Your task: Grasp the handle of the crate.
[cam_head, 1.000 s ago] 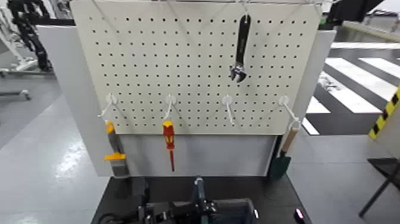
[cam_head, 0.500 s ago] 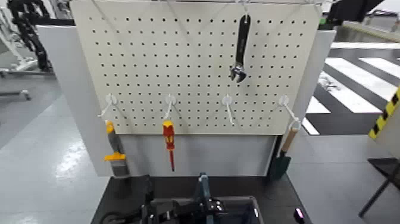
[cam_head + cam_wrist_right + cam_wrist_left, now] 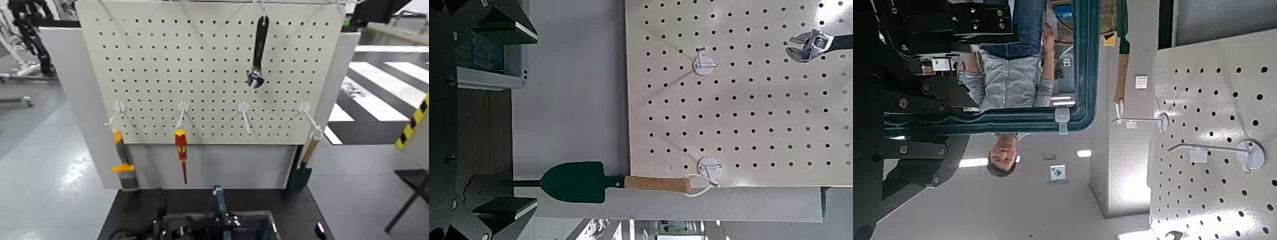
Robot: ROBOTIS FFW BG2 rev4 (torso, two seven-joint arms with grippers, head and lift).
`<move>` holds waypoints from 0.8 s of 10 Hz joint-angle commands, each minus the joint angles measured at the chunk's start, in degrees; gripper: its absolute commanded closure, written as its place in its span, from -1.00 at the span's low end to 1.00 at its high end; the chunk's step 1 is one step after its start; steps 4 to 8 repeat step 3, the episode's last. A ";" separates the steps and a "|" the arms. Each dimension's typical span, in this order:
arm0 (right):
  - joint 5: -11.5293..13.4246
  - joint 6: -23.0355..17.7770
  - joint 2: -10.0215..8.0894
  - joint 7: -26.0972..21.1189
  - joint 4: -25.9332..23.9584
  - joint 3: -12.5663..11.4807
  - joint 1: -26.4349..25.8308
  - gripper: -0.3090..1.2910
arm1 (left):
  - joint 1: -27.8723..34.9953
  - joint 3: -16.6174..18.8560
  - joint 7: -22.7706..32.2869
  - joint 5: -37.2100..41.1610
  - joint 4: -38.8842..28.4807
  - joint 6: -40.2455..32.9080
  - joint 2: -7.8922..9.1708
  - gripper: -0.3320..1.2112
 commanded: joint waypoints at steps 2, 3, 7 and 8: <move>0.51 -0.81 -0.09 0.15 0.37 0.00 -0.25 -0.43 | -0.34 -0.46 -0.10 0.25 0.41 0.01 0.09 0.96; 0.51 -0.72 -0.09 0.15 0.46 0.00 -0.34 -0.43 | -0.43 -0.46 -0.10 0.25 0.41 0.01 0.18 0.96; 0.51 -0.72 -0.09 0.15 0.46 0.00 -0.34 -0.43 | -0.43 -0.46 -0.10 0.25 0.41 0.01 0.18 0.96; 0.51 -0.72 -0.09 0.15 0.46 0.00 -0.34 -0.43 | -0.43 -0.46 -0.10 0.25 0.41 0.01 0.18 0.96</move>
